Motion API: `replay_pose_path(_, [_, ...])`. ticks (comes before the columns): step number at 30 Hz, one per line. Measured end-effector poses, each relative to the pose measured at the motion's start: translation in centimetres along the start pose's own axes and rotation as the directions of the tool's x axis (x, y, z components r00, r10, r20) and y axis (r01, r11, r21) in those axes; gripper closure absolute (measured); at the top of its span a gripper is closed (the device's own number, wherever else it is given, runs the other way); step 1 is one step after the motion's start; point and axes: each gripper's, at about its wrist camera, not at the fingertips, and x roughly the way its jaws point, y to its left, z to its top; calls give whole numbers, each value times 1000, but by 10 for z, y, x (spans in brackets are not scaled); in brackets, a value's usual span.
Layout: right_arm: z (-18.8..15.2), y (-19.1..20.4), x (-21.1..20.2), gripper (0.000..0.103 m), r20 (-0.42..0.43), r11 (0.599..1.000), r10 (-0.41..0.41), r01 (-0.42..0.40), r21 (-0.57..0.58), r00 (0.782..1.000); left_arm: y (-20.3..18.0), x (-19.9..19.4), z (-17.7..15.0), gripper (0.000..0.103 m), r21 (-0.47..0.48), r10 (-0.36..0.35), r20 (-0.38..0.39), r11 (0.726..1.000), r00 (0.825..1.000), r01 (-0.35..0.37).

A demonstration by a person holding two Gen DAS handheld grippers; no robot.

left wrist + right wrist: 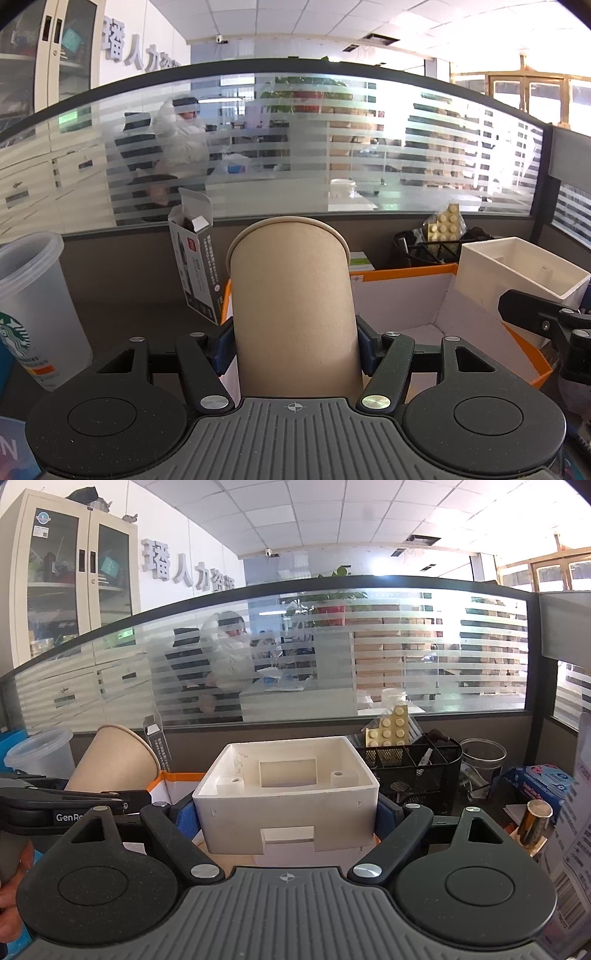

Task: Organize rigid objects

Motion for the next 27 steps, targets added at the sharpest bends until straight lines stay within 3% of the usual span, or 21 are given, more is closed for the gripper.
replay_pose_path(27, [-2, -9, 36, 18, -43, 1000, -14, 15, 26, 999, -9, 56, -2, 41, 20, 16, -95, 1000, 995, -14])
